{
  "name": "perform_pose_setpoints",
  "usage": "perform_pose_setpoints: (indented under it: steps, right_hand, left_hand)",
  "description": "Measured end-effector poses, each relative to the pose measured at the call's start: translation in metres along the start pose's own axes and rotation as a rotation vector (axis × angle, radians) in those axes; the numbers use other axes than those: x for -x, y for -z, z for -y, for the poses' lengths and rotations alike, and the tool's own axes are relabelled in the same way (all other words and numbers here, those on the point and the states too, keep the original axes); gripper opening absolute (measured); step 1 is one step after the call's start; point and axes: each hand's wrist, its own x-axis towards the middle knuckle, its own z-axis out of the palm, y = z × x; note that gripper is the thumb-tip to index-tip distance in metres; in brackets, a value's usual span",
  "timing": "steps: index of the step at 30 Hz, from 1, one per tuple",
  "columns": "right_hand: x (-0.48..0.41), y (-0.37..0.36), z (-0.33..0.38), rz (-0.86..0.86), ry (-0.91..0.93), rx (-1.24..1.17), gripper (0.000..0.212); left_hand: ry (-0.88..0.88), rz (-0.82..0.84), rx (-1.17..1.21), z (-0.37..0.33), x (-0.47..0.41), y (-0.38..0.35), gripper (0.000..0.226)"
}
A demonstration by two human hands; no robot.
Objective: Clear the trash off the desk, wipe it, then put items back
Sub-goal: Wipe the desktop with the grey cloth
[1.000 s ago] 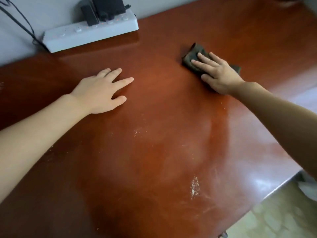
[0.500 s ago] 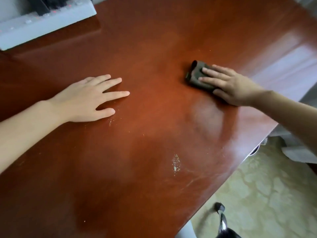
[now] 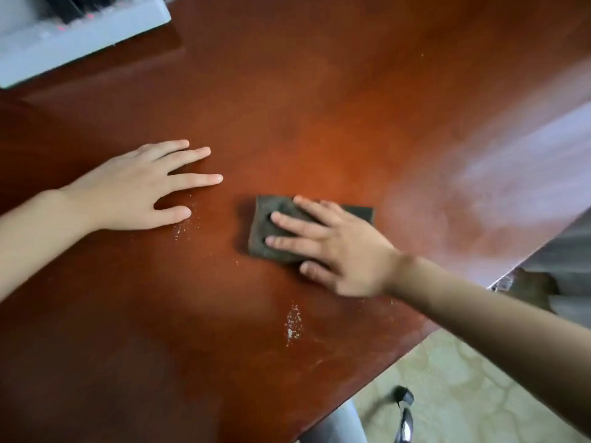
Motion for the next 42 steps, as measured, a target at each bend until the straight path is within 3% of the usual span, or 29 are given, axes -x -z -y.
perform_pose_setpoints:
  steps: [2,5,7,10,13,15,17,21,25,31,33,38,42]
  right_hand:
    - [0.018,-0.008,0.041,0.083,0.091,0.004,0.051]
    - [0.034,0.001,0.028,0.087,0.106,-0.121,0.048]
    - [0.049,0.011,0.0,-0.047,-0.081,-0.162,0.045]
    - [0.087,0.019,-0.052,-0.228,-0.521,0.018,0.048]
    - [0.128,0.027,-0.091,-0.215,-0.866,0.095,0.061]
    - [0.14,0.033,-0.105,-0.193,-0.937,0.071,0.067]
    - [0.141,0.034,-0.111,-0.17,-0.911,0.083,0.066]
    - [0.142,0.026,-0.114,-0.176,-0.836,0.118,0.058]
    - [0.158,0.029,-0.127,-0.174,-0.706,0.093,0.055]
    - [0.161,0.026,-0.133,-0.242,-0.618,0.059,0.05]
    - [0.161,0.025,-0.135,-0.268,-0.611,0.078,0.048]
    - [0.163,0.024,-0.136,-0.337,-0.613,0.044,0.045]
    - [0.17,0.027,-0.138,-0.268,-0.54,0.069,0.049]
  left_hand:
    - [0.011,-0.003,0.022,-0.001,0.001,0.001,0.058]
    - [0.078,-0.01,0.034,-0.016,-0.001,0.012,0.056]
    - [0.022,-0.131,0.043,-0.041,-0.008,0.023,0.054]
    - [-0.288,-0.279,0.101,-0.11,-0.025,0.032,0.051]
    - [-0.583,-0.192,-0.012,-0.168,-0.049,0.02,0.056]
    - [-0.682,-0.114,-0.139,-0.174,-0.065,0.011,0.057]
    - [-0.672,-0.091,-0.179,-0.161,-0.08,0.008,0.056]
    - [-0.432,-0.107,-0.157,-0.124,-0.129,0.028,0.056]
    - [-0.091,-0.096,-0.018,-0.088,-0.225,0.071,0.054]
    - [0.138,-0.123,0.251,-0.07,-0.354,0.105,0.05]
    - [0.033,-0.152,0.246,-0.093,-0.369,0.107,0.05]
    - [-0.545,-0.085,0.098,-0.137,-0.316,0.084,0.059]
    - [-0.737,-0.048,-0.084,-0.115,-0.292,0.079,0.054]
